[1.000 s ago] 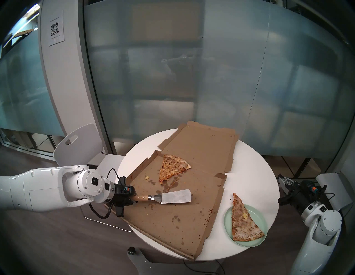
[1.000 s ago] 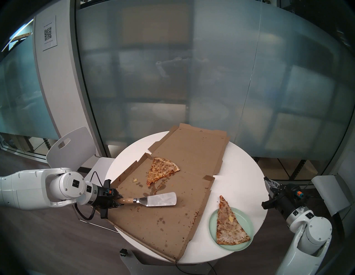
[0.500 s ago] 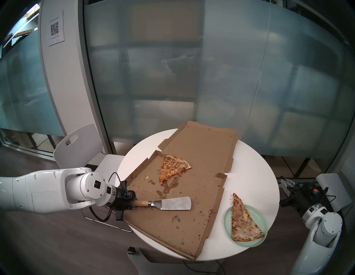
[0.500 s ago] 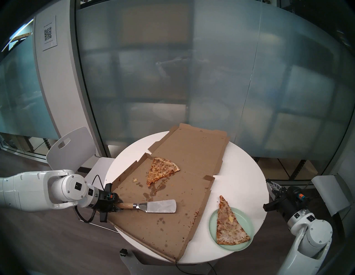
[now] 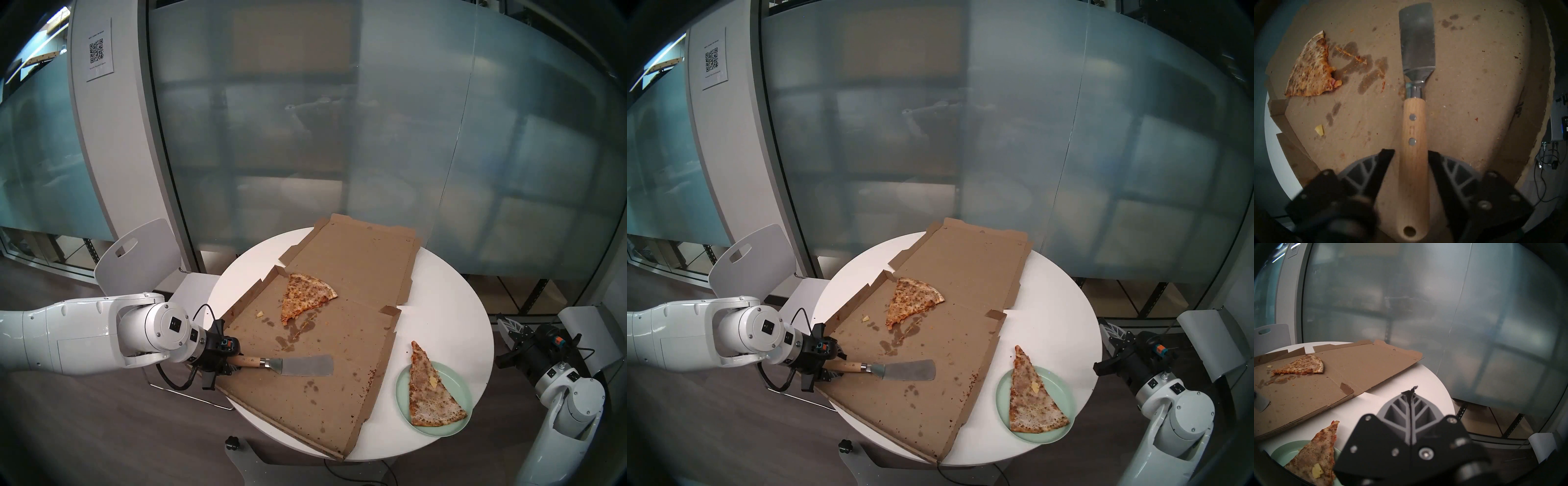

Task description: Put pizza slice onto the plate

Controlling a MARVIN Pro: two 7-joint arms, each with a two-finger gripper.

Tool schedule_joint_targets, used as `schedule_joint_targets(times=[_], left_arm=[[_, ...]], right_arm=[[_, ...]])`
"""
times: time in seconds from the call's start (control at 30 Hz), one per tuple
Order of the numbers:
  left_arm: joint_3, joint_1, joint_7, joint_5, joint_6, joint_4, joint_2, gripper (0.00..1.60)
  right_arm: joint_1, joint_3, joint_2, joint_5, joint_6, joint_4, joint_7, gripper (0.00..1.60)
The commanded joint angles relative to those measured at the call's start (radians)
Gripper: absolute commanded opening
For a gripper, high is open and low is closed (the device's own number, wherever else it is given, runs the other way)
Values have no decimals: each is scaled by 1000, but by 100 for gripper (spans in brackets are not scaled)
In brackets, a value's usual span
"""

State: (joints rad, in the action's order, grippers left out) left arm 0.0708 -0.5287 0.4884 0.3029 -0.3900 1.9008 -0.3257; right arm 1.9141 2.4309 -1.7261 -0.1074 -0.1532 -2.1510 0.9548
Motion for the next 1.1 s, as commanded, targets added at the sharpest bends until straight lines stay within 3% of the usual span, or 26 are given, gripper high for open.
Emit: schedule_joint_targets(times=[0.0, 0.27, 0.6, 0.87, 1.07], left_arm=[[-21, 18, -6, 8, 6, 2, 1, 132], [-41, 34, -7, 14, 12, 5, 13, 136], [-88, 70, 32, 80, 34, 107, 104, 142], [-110, 38, -72, 207, 100, 177, 162, 147], [-104, 37, -118, 219, 109, 177, 181, 152]], right_arm=[[-8, -4, 5, 12, 5, -12, 3, 0], [-10, -3, 5, 14, 6, -9, 3, 0], [-14, -11, 8, 9, 5, -7, 1, 0], [-16, -34, 11, 5, 4, -10, -3, 0], [-22, -44, 16, -1, 0, -14, 0, 0]])
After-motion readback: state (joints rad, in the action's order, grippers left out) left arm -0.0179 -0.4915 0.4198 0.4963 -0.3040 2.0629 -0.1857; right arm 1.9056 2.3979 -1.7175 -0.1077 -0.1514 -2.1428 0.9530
